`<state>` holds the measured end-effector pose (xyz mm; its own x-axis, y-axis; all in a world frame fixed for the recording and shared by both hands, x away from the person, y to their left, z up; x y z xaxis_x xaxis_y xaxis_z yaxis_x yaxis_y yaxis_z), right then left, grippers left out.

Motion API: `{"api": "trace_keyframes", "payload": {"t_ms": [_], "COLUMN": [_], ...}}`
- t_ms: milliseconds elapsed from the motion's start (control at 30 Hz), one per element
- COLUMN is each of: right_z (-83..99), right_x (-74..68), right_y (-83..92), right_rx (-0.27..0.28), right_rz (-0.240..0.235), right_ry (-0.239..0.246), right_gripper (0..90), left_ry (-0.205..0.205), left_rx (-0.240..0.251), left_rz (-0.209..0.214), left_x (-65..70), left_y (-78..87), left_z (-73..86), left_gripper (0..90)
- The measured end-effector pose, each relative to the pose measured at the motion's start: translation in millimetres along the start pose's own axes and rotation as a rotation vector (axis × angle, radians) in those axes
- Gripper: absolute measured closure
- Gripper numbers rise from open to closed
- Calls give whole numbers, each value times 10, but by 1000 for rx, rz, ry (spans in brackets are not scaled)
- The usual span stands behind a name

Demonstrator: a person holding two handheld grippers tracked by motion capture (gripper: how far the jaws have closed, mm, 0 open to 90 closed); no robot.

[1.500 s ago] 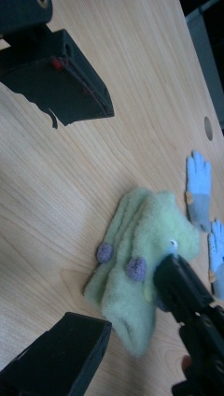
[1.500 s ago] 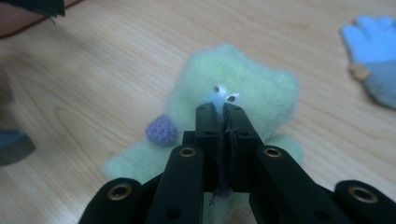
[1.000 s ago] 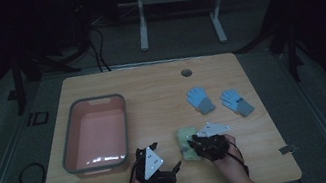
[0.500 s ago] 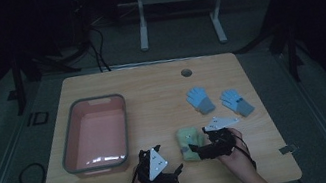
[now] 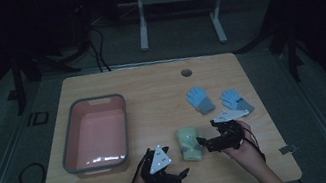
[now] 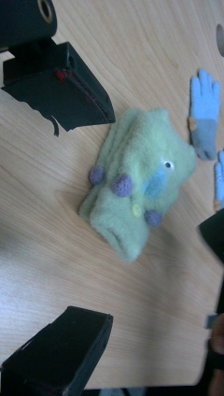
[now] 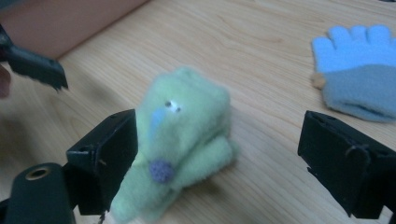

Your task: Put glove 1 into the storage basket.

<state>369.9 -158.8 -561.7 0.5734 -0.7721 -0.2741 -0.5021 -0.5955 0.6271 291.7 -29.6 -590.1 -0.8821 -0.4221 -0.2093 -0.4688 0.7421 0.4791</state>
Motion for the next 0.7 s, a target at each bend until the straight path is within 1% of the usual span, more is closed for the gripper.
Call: {"api": "trace_keyframes", "payload": {"t_ms": [33, 67, 133, 167, 233, 267, 333, 367, 400, 433, 467, 500, 533, 600, 667, 700], "right_z": [-11, -22, -43, -60, -86, -101, -124, -131, -136, -139, -139, -133, -116, -105, -111, -118], "right_x": [-7, 4, 22, 27, 31, 34, 41, 37, 32, 30, 30, 20, -3, 3, 17, 38], "right_y": [-3, -14, -43, -55, -85, -99, -137, -157, -180, -203, -203, -227, -281, -336, -396, -432], "right_rx": [-1, -3, -8, -3, -5, -3, -7, -13, -18, -23, -23, -35, -54, -65, -76, -82], "right_rz": [-18, -15, -16, -20, -28, -30, -30, -37, -47, -52, -52, -60, -78, -78, -85, -72], "right_ry": [-7, -12, 0, 1, -5, -3, -2, -4, -6, -3, -3, -5, -13, -14, -29, -28], "right_gripper": [117, 131, 152, 200, 241, 283, 327, 345, 345, 366, 366, 383, 383, 386, 386, 385], "left_ry": [-20, -35, -70, -81, -92, -102, -119, -128, -138, -153, -153, -193, -214, -240, -254, -256], "left_rx": [1, -6, -17, -14, -1, -1, -9, -7, -8, -15, -15, -27, -31, -43, -51, -58], "left_rz": [20, 22, 40, 40, 55, 58, 68, 75, 83, 84, 84, 99, 102, 116, 119, 120], "left_x": [23, 30, 43, 40, 43, 38, 28, 25, 26, 24, 24, 33, 39, 60, 58, 45], "left_y": [-4, -18, -47, -55, -75, -92, -131, -146, -161, -180, -180, -212, -225, -260, -309, -341], "left_z": [-12, -21, -34, -50, -90, -103, -117, -124, -131, -133, -133, -139, -144, -148, -146, -137], "left_gripper": [59, 59, 60, 66, 118, 122, 152, 172, 231, 257, 259, 259, 311, 311, 314, 323]}}
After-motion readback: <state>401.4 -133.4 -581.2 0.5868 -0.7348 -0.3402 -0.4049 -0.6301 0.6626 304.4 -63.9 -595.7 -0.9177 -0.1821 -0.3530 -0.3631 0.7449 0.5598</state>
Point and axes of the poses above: each handheld gripper's, and its own axes: y roughly backward along the jaws, z roughly out of its underside, x roughly to its right, the point moved 10 cm from there along -y, roughly forward along the jaws, and after that the axes turned 13 degrees about -y, right-handed, at the moved point
